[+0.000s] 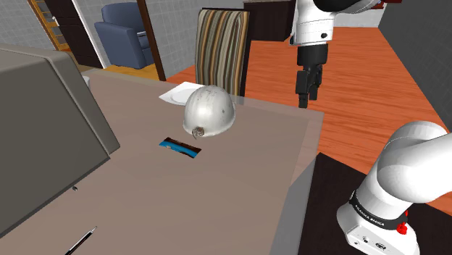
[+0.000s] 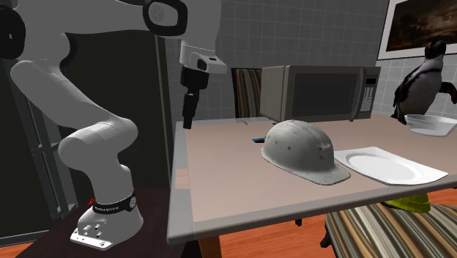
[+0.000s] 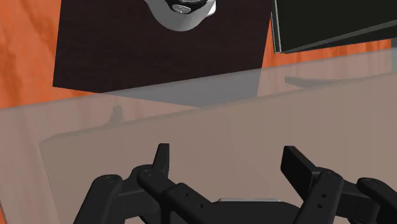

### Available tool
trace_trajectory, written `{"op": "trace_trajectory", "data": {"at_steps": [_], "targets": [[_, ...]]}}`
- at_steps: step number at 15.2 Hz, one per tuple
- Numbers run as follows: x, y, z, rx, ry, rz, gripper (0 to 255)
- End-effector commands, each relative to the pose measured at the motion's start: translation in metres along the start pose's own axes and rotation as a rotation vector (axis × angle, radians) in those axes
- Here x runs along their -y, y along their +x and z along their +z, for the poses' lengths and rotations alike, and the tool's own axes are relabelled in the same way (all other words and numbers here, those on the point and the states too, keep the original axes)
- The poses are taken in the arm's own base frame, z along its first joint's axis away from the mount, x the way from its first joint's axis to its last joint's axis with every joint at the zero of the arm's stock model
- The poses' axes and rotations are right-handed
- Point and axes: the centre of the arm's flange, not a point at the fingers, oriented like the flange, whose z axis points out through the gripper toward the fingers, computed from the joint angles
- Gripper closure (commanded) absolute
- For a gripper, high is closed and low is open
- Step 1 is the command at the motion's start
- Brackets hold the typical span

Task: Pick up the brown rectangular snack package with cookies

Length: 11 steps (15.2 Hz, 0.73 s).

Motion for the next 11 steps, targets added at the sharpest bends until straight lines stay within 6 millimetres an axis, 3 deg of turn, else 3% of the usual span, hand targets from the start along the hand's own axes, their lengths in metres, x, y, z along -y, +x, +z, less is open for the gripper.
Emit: {"op": "trace_trajectory", "data": {"at_steps": [1,11], "targets": [[0.0,0.0,0.0,0.0,0.0,0.0,0],[0.081,0.098,0.031,-0.055,-0.054,-0.021,0]]}}
